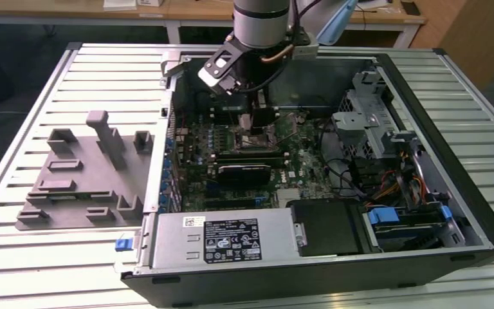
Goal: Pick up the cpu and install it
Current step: 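Place the cpu into insertion slot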
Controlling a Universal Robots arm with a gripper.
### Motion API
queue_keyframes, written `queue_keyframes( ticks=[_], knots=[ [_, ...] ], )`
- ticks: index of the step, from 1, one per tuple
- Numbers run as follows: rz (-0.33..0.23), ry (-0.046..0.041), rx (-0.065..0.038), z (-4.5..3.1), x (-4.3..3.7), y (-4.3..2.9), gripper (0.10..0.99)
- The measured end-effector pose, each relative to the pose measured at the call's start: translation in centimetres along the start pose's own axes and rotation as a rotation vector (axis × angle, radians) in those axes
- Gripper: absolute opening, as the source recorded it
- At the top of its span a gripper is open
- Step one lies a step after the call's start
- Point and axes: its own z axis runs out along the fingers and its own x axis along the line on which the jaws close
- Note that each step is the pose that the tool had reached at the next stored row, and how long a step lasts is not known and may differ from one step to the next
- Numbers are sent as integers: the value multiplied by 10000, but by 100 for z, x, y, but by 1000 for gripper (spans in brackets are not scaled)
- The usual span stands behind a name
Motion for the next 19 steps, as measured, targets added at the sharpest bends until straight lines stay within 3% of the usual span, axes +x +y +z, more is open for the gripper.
queue_keyframes(
  ticks=[4, 5, 6, 10, 19],
  knots=[
    [405, -9, 13, 1, 0, 0, 545],
    [411, 114, 11, 3, 0, 0, 545],
    [414, 179, -3, 7, -1, 0, 545],
    [419, 313, -101, 31, -7, -1, 545],
    [421, 346, -115, 150, -8, 20, 545]
  ],
)
